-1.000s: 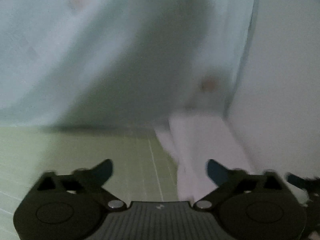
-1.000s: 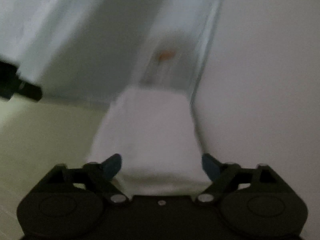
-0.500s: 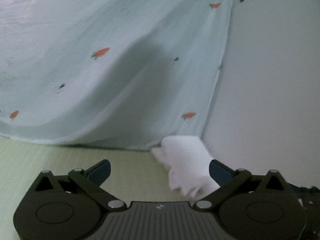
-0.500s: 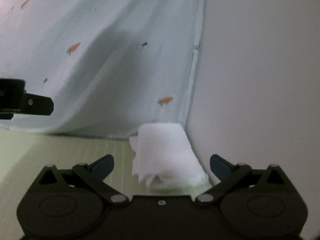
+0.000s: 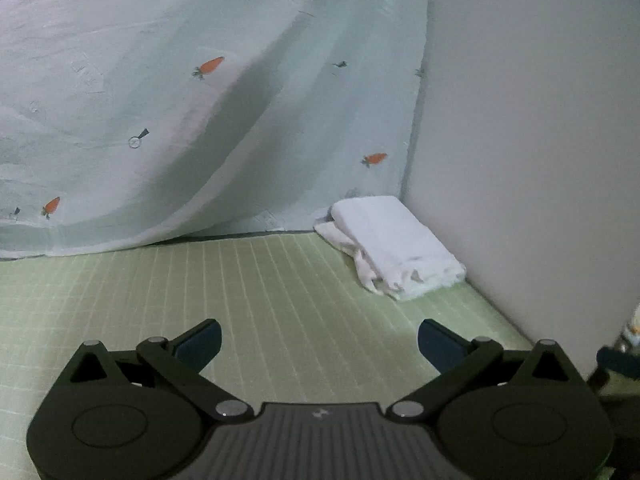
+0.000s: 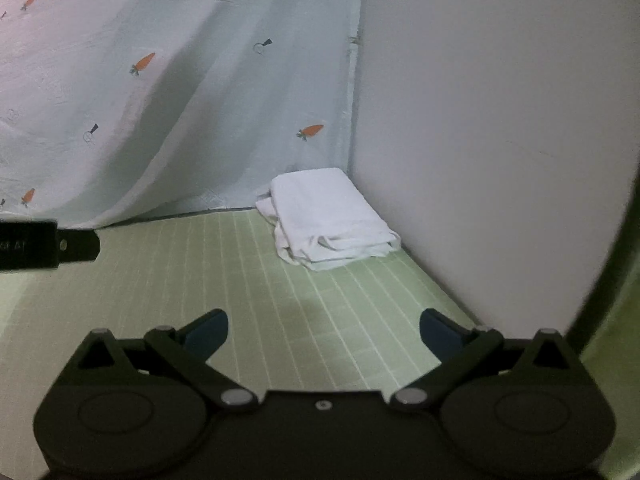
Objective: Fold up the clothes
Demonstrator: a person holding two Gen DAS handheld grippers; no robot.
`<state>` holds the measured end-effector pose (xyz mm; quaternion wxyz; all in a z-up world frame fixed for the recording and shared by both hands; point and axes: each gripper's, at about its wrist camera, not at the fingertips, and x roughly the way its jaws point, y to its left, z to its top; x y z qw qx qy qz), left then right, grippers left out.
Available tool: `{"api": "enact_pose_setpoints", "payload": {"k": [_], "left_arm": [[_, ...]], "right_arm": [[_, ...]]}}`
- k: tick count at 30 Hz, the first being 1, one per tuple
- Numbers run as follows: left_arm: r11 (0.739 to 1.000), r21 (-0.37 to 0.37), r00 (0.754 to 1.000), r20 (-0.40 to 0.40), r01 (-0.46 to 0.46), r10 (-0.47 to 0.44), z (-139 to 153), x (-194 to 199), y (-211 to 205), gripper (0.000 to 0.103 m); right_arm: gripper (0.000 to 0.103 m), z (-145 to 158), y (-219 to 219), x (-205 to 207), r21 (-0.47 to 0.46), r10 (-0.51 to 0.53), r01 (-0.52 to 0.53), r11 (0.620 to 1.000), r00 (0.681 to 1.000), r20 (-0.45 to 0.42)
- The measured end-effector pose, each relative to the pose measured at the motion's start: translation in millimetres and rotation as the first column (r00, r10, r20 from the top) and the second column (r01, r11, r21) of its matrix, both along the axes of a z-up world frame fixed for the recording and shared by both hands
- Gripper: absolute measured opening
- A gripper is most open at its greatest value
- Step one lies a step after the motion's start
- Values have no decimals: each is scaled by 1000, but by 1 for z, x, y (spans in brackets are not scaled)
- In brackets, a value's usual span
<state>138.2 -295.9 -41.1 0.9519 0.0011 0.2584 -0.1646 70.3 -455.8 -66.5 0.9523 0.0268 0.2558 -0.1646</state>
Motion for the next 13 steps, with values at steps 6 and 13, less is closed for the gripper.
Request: {"api": "enact_pose_setpoints", "payload": {"k": [6,13], "left_arm": [[1000,-6,1000,-3,14,-14,-5,-16,8,103],[1000,0,1000,12,25,-25,-5,-16,6,103]], "right_arm": [[103,0,15,-21,6,-12,12,1000,1000,6],[103,2,16,-25,20,-21,20,1000,999,25]]}}
